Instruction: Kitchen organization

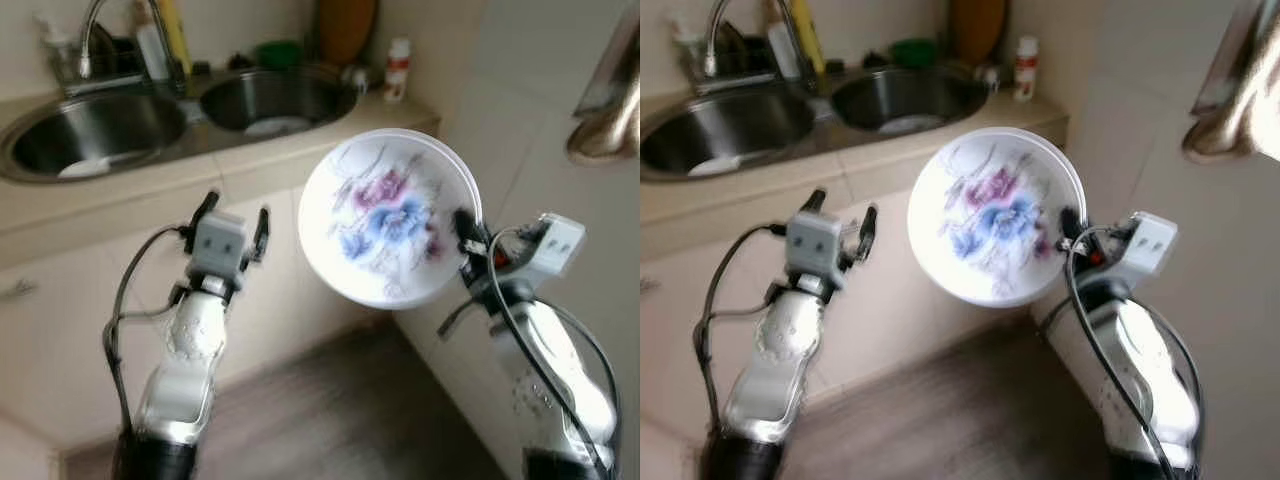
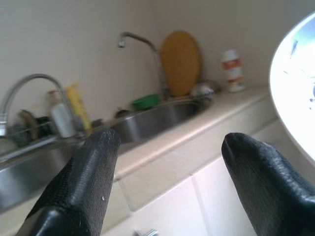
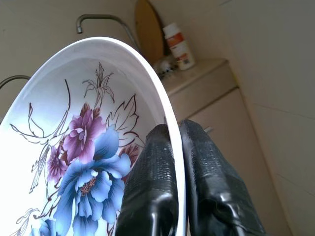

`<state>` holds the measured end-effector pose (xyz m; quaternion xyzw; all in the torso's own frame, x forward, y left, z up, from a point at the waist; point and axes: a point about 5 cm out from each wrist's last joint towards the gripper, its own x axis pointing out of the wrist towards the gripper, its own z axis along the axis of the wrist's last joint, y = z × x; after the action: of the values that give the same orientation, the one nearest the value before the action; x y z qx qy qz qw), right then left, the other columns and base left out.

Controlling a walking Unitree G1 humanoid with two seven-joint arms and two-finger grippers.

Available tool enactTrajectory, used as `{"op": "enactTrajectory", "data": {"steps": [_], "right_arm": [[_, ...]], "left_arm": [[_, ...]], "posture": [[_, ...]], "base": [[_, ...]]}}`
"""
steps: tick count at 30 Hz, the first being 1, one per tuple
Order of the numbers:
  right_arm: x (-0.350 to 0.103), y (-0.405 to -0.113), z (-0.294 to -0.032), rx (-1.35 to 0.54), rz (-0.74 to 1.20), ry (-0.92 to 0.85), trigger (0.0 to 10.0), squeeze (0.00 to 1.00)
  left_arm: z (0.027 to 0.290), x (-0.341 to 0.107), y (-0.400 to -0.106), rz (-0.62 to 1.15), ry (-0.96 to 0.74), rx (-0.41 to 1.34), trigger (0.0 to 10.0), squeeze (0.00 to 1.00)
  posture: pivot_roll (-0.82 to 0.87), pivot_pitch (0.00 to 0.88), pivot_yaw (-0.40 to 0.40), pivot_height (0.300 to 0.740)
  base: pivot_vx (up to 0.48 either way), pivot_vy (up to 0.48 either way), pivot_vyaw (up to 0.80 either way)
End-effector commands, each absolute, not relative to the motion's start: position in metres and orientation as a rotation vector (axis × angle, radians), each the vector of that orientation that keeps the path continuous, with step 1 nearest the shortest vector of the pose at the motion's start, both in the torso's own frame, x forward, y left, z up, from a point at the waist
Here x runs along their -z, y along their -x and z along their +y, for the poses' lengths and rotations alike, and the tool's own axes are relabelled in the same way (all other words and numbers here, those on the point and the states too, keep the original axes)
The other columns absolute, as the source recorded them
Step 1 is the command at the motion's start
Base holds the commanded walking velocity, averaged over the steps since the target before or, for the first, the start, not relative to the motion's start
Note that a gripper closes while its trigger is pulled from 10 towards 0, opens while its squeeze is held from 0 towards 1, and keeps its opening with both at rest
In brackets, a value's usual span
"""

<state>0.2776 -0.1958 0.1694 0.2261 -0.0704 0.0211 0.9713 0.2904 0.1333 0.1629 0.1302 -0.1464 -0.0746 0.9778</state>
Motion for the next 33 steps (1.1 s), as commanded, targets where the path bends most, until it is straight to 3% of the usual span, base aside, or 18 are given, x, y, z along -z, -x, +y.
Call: {"op": "enactTrajectory", "data": {"steps": [1,11,22,33], "right_arm": [[-0.182,-0.28,-0.187,-0.083,-0.193,-0.48,0.0,0.0],[-0.202,-0.279,-0.172,-0.186,-0.244,-0.585,0.0,0.0],[-0.205,-0.277,-0.17,-0.218,-0.248,-0.585,0.0,0.0],[-0.204,-0.277,-0.167,-0.23,-0.237,-0.57,0.0,0.0]], "left_arm": [[0.142,-0.166,-0.291,-0.305,-0.279,0.127,10.0,0.0],[0.138,-0.173,-0.292,-0.342,-0.29,0.135,10.0,0.0],[0.137,-0.172,-0.292,-0.342,-0.289,0.138,10.0,0.0],[0.136,-0.171,-0.292,-0.339,-0.291,0.144,10.0,0.0]], "posture": [[0.0,0.0,-0.017,0.74],[0.0,0.0,-0.016,0.74],[0.0,0.0,-0.015,0.74],[0.0,0.0,-0.014,0.74]], "base": [[0.311,0.0,0.0],[0.312,0.0,0.0],[0.313,0.0,0.0],[0.313,0.0,0.77]]}}
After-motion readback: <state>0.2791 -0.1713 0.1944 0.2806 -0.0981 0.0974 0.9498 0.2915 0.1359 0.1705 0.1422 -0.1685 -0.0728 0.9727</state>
